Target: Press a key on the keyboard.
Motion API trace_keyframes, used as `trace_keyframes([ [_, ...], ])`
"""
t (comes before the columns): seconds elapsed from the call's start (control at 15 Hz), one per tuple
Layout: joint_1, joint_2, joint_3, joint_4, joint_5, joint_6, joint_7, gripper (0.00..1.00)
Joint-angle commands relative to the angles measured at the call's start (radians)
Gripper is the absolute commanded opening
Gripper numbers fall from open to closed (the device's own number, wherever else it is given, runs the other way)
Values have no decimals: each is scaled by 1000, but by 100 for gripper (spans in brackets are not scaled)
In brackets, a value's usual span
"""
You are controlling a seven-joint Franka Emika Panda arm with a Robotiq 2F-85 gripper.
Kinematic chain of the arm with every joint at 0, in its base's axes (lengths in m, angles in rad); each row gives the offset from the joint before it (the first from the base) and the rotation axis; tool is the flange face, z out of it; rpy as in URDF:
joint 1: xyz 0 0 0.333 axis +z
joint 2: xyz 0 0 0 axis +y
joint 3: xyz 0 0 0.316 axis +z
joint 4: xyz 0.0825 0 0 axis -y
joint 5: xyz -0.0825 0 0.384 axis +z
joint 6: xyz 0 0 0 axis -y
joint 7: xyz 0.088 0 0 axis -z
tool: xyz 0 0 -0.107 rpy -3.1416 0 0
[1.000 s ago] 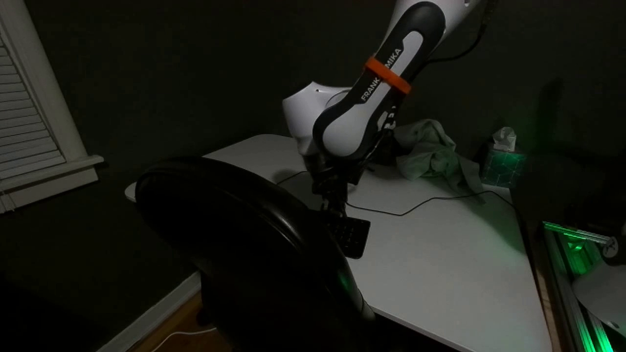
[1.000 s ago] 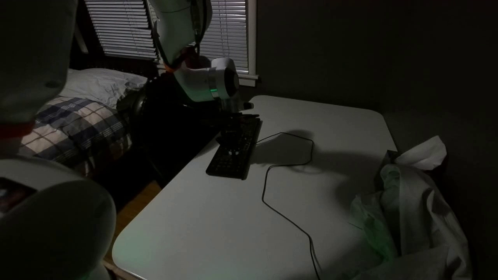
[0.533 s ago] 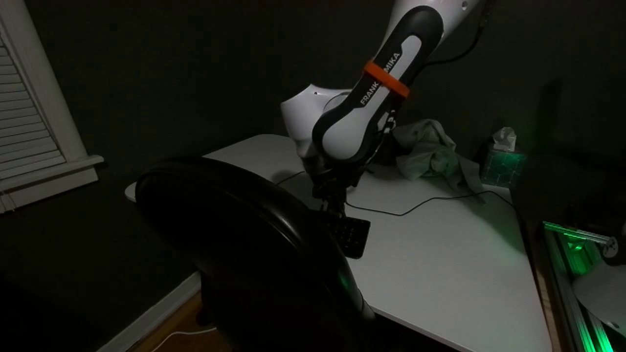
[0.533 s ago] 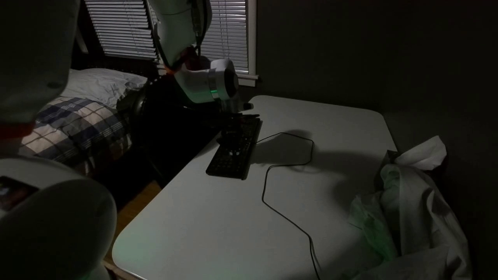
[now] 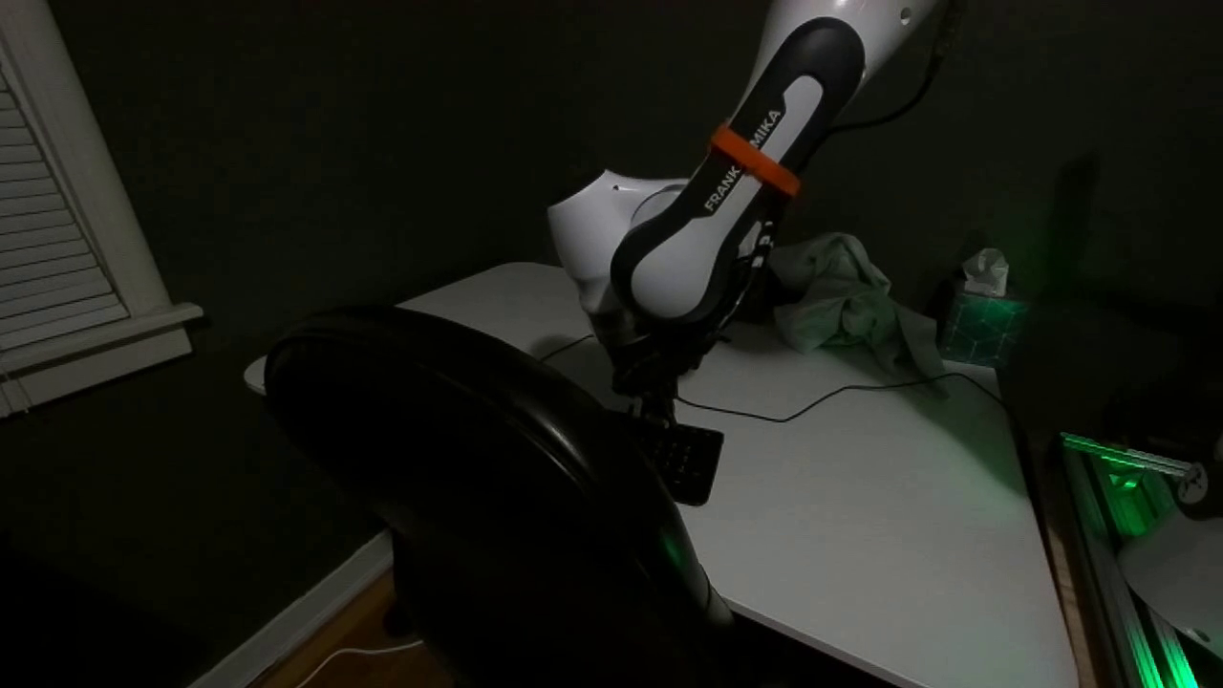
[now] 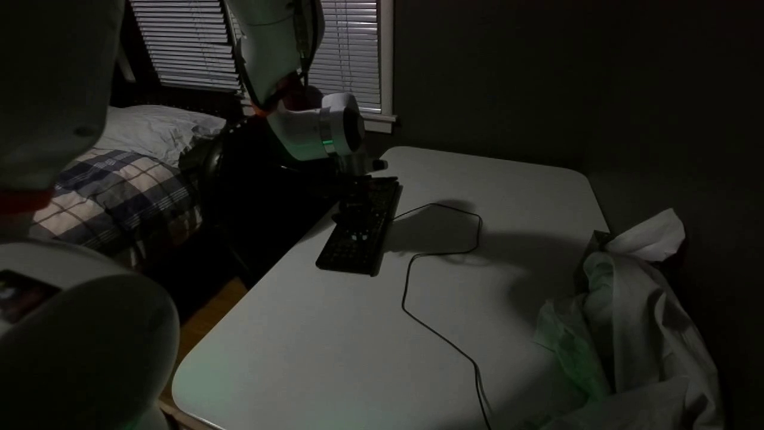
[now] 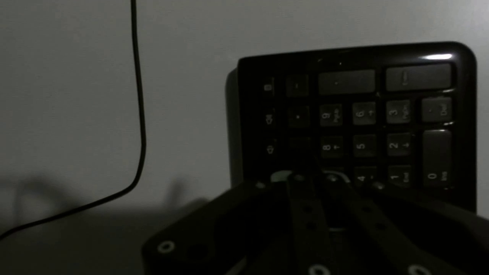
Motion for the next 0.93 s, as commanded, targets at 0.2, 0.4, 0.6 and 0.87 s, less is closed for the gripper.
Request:
trace_keyframes([
  [0.2,15,17,-10,15,-20,2,20,0],
  [0.4,7,-26,0,21,11,-52,8,0],
  [0.6,0,-73,2,25,24,-121,9,0],
  [0.87,-19,-139,26,5,68,-185,-11,26],
])
